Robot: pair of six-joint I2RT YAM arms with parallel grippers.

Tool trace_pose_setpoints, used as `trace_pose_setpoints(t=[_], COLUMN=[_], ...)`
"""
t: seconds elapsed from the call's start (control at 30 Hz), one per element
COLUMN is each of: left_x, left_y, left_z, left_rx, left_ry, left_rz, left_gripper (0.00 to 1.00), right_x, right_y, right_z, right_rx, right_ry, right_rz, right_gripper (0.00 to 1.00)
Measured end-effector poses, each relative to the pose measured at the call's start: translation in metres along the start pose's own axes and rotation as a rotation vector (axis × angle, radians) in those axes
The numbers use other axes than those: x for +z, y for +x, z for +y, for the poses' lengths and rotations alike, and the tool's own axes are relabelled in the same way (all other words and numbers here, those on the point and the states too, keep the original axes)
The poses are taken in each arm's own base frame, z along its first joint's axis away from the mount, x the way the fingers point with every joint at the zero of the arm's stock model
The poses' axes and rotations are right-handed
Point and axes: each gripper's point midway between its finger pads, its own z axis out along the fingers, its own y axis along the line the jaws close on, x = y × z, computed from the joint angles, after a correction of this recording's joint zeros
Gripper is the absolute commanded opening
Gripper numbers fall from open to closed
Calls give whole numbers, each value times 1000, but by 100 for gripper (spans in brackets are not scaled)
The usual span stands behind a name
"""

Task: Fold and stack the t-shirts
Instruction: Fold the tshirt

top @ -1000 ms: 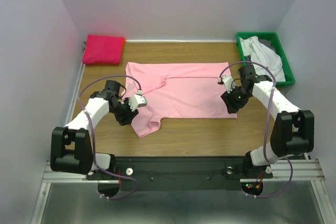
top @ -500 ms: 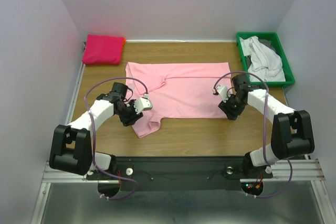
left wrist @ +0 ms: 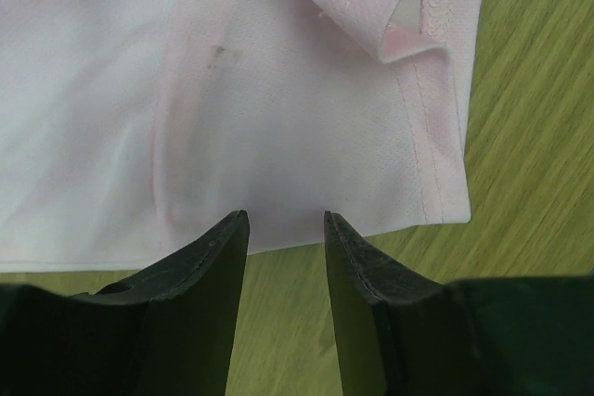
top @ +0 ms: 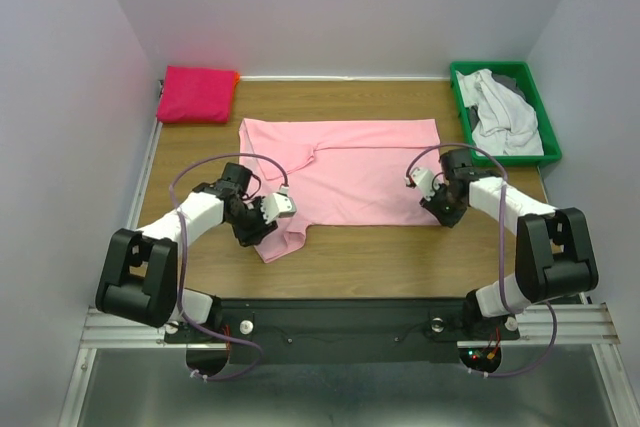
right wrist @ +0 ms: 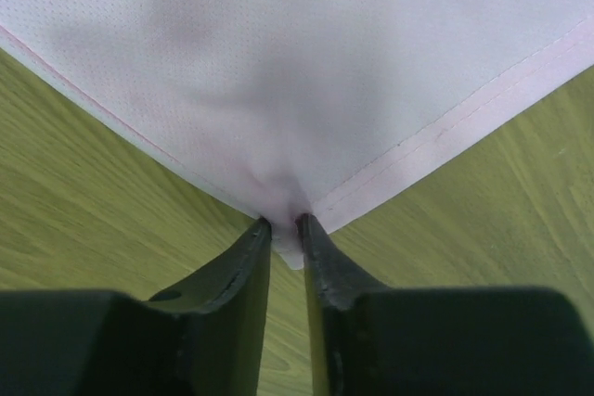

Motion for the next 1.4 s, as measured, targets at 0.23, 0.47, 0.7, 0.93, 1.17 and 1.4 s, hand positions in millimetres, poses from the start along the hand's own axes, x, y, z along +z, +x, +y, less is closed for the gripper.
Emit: trace_pose_setpoints(t=[0.23,0.47,0.7,0.93,1.17,1.4], left_x=[10,12,-6,-48,-65,-82], left_y=[1,-3,4,-17,-22,-45], left_z=[2,5,-11,-14,-20,27], left_rx=[7,26,14,43,47,1], left_ry=[-22,-43,-21,-76,-79,-121], left_rz=[17,13,48,-17,-33,-50], left_gripper=[45,0,0,0,0,0], right_x=[1,1,-10,-41,-59,-54], right_y=[-1,0,1,0,-3,-30], right_z=[-6,-8,-7,-5,-11,-40], right_rx=[-3,-3,-4,-20,-40,-71], right_ry=[28,36,48,94,109,105], right_rz=[0,4,0,-36,-28,-4], right_gripper=[1,1,1,1,1,1])
